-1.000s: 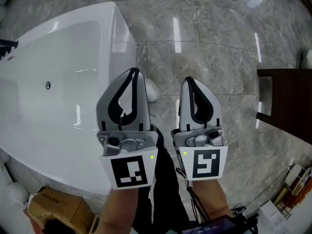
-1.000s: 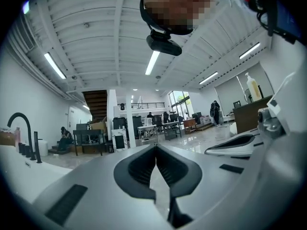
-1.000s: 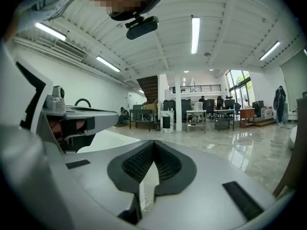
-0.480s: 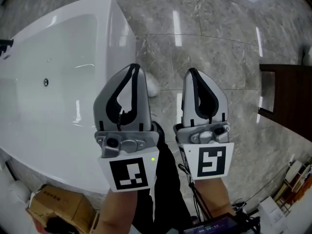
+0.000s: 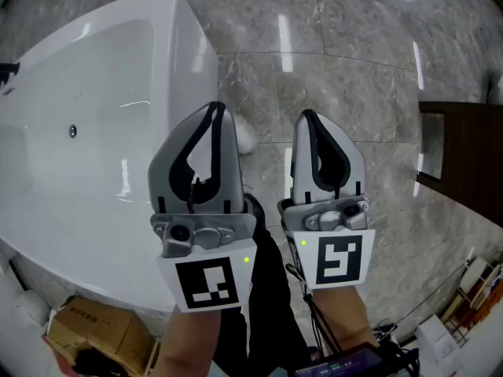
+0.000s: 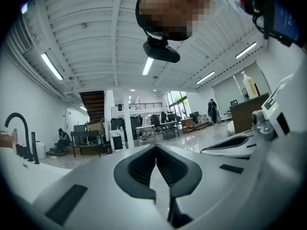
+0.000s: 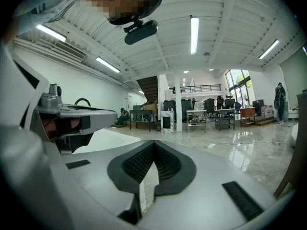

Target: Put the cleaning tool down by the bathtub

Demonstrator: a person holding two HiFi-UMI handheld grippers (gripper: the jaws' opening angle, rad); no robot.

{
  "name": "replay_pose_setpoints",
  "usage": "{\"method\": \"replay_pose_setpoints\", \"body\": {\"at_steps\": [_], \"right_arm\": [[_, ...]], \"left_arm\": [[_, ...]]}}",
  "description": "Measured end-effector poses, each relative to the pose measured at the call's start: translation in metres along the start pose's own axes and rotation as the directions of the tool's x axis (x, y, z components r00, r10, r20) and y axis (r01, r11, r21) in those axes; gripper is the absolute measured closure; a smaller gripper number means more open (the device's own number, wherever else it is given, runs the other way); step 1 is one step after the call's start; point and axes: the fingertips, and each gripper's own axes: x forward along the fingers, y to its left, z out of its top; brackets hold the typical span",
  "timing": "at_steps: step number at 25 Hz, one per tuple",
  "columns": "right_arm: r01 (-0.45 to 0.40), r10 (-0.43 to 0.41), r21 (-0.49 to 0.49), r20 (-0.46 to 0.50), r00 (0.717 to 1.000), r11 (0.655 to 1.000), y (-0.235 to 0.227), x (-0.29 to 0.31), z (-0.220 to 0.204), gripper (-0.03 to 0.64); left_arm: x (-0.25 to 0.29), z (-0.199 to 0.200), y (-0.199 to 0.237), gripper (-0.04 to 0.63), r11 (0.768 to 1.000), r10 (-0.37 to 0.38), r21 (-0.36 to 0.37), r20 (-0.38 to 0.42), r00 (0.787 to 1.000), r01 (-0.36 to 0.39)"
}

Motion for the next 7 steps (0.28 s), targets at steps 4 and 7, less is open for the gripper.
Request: {"method": "replay_pose_setpoints", "body": {"at_steps": [4,7], "right_arm": [[-0.004,0.004,0.01,-0.012,1.0,1.0,0.001,-0.002,-0.007,0.604],[-0.03,0.032,0.032,-0.054,0.998,0.999,0.007,-0.007,-0.02,0.604]], "left_arm": [[-0.001,-0.004,-0.001,0.578,1.0,0.001,-0.001,-0.004,1.0,-0.001],[-0.002,-0.007,-0.001,0.578,1.0,0.0,0.001,-0.006,1.0,0.0]]}}
